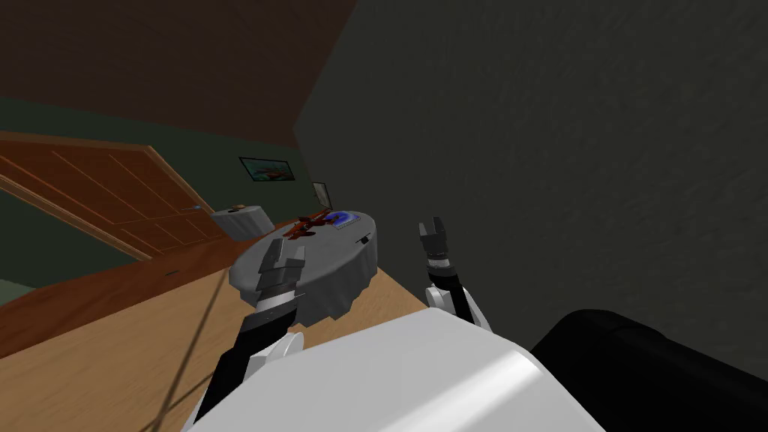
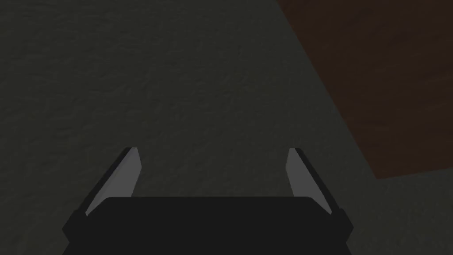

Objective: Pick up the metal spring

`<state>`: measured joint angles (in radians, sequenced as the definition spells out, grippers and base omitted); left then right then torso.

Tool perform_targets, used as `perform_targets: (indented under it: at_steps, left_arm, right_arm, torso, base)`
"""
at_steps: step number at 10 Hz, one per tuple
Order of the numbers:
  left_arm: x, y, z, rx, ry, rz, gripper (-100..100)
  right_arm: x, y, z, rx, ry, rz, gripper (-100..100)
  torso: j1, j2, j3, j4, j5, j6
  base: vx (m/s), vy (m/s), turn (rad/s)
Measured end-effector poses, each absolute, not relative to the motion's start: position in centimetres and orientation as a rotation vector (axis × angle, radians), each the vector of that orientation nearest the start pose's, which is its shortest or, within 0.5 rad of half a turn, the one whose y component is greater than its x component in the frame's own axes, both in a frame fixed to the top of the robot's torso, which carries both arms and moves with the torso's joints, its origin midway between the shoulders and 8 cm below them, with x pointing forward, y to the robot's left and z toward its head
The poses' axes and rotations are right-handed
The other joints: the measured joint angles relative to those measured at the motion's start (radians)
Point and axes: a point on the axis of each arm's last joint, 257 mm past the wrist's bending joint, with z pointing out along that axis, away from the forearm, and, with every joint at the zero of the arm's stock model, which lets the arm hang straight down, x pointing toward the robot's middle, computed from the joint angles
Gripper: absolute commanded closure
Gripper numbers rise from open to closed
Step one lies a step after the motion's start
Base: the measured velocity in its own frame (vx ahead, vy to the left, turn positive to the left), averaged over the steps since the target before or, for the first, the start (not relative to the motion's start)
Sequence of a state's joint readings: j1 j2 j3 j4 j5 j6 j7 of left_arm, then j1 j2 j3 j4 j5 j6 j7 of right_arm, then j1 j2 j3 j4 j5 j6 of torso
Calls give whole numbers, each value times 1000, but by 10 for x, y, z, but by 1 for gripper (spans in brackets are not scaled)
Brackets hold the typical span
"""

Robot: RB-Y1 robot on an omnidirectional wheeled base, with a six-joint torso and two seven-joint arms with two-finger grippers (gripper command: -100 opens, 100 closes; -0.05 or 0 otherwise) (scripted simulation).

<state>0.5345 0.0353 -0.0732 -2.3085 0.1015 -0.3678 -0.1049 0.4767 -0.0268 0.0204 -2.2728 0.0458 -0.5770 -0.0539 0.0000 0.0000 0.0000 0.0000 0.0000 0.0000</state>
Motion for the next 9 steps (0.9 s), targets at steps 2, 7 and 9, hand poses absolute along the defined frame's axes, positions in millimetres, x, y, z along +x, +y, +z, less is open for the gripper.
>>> perform_targets:
  at_steps: [2, 7, 9]
  left_arm:
    - [361, 276, -1, -767, 743, -1287, -100]
    - [369, 308, -3, -807, 794, -1235, -100]
    - [372, 323, -2, -833, 803, -1216, -100]
  right_arm:
    - [335, -258, 42, 557, 588, 1376, 0]
    - [335, -258, 42, 557, 588, 1376, 0]
    - [335, -259, 42, 558, 588, 1376, 0]
  torso:
    - [0, 2, 1, 0, 0, 0]
    - [-1, 2, 1, 0, 0, 0]
    - [-1, 2, 1, 0, 0, 0]
  base:
    - [-29, -8, -242]
    - [-34, -18, -240]
    - [-25, -24, -148]
